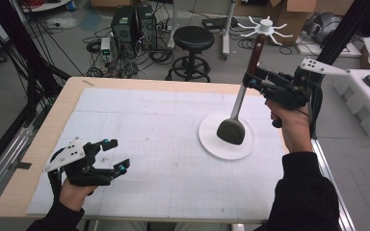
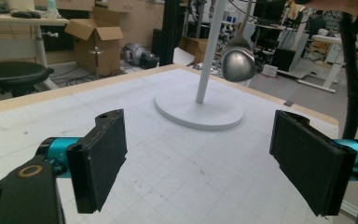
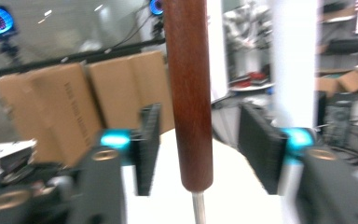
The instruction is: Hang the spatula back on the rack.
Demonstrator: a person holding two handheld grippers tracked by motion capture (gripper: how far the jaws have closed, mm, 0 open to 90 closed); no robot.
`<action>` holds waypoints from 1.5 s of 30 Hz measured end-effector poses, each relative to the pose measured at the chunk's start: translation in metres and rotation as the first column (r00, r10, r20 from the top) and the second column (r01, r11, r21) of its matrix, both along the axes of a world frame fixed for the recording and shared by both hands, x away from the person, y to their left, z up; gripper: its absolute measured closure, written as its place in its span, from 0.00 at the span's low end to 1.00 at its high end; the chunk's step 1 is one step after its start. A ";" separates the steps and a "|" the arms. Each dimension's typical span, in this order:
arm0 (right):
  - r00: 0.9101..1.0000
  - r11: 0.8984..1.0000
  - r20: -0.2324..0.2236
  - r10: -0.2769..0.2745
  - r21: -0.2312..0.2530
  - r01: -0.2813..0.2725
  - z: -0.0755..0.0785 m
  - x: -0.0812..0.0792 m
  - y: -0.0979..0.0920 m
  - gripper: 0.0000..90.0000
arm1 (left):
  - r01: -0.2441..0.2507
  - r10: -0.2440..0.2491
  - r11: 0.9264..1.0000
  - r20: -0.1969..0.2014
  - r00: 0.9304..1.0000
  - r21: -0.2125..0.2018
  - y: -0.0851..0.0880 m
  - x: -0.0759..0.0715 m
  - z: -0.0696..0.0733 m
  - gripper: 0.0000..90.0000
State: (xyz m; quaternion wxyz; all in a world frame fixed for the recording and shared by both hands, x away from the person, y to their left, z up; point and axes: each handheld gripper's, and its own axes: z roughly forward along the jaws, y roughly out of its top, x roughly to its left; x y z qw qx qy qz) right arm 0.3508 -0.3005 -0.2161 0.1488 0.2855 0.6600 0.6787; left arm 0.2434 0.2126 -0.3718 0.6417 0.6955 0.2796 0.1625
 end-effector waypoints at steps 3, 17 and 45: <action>0.997 0.997 0.022 -0.067 -0.041 0.068 -0.008 -0.010 -0.002 0.33 | -0.016 0.016 1.000 -0.011 1.000 -0.008 0.005 0.002 -0.005 0.21; 0.969 0.956 0.066 -0.238 -0.158 0.245 -0.096 -0.070 0.001 0.21 | -0.074 0.073 0.997 -0.028 0.997 -0.019 0.025 0.007 -0.021 0.22; 0.965 0.938 0.029 -0.262 -0.229 0.261 -0.159 -0.117 0.005 0.19 | -0.090 0.090 0.996 -0.004 0.996 -0.015 0.032 -0.003 -0.018 0.22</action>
